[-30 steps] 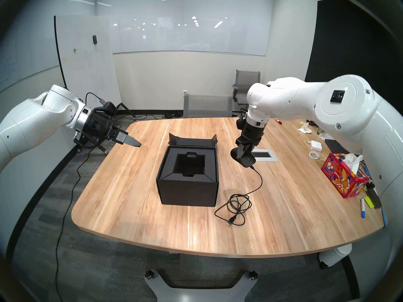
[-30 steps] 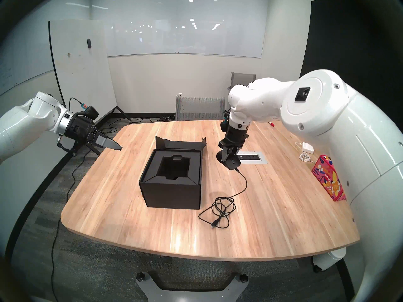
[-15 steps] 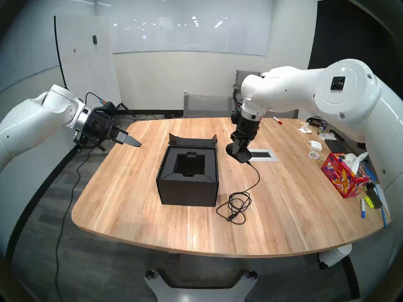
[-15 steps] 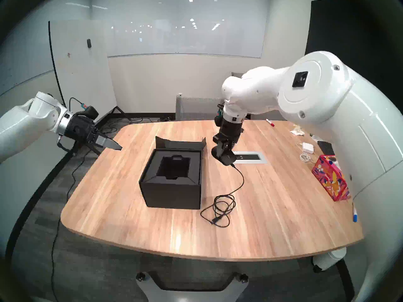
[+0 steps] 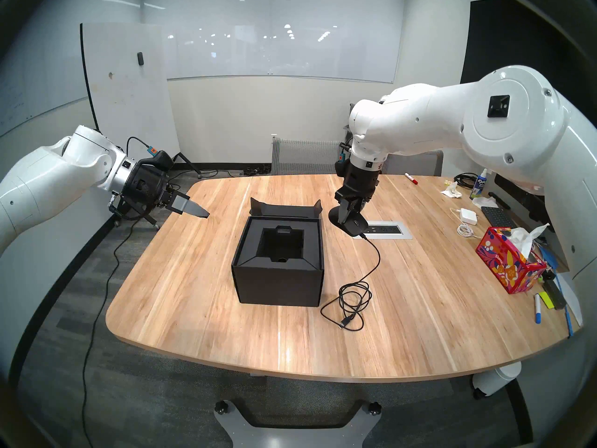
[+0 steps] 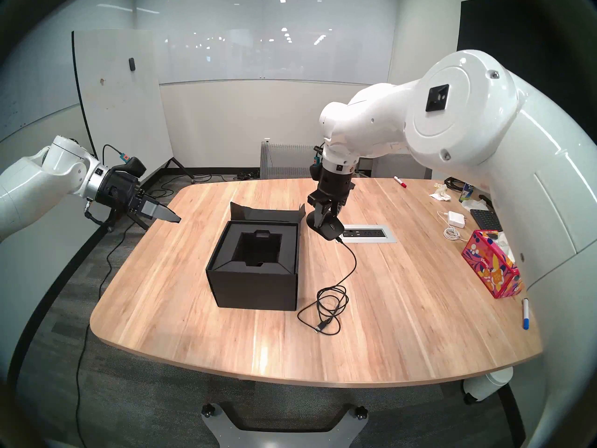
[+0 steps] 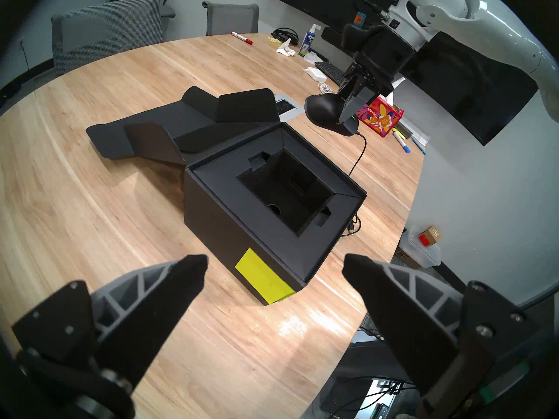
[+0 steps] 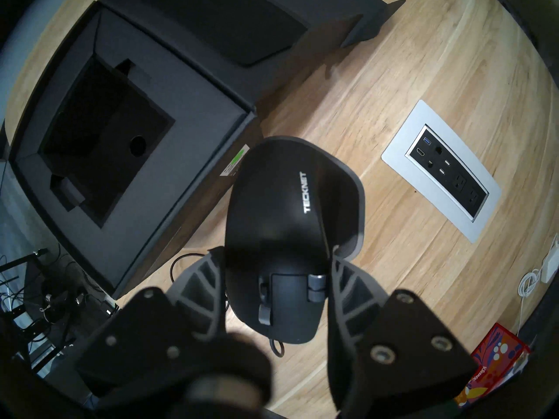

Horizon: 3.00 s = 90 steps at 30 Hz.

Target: Open the box and place the mouse inside

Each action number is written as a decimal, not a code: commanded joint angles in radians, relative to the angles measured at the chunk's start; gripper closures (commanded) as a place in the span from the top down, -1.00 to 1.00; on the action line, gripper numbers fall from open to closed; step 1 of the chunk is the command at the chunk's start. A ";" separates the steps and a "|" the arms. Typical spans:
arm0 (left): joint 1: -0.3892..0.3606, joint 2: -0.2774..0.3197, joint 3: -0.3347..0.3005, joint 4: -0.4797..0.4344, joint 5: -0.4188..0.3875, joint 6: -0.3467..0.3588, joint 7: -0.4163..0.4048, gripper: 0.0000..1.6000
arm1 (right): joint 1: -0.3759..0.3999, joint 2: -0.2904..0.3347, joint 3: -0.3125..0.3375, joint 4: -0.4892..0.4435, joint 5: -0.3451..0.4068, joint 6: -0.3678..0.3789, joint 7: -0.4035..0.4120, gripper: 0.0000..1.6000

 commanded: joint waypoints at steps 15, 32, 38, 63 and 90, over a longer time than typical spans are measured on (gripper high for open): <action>-0.025 -0.004 -0.007 0.004 -0.004 0.001 -0.034 1.00 | -0.004 -0.090 -0.068 0.143 0.076 -0.001 0.089 -1.00; -0.028 -0.004 -0.003 0.004 -0.006 0.000 -0.033 1.00 | -0.085 -0.111 -0.068 0.279 0.081 -0.001 0.093 -1.00; -0.029 -0.004 -0.002 0.004 -0.006 0.000 -0.033 1.00 | -0.090 -0.113 -0.071 0.287 0.084 -0.001 0.093 -1.00; -0.032 -0.004 0.002 0.004 -0.007 -0.001 -0.033 1.00 | -0.097 -0.118 -0.087 0.301 0.093 -0.001 0.102 -1.00; -0.034 -0.003 0.006 0.003 -0.010 -0.003 -0.028 1.00 | -0.065 -0.142 -0.096 0.306 0.102 -0.001 0.084 -1.00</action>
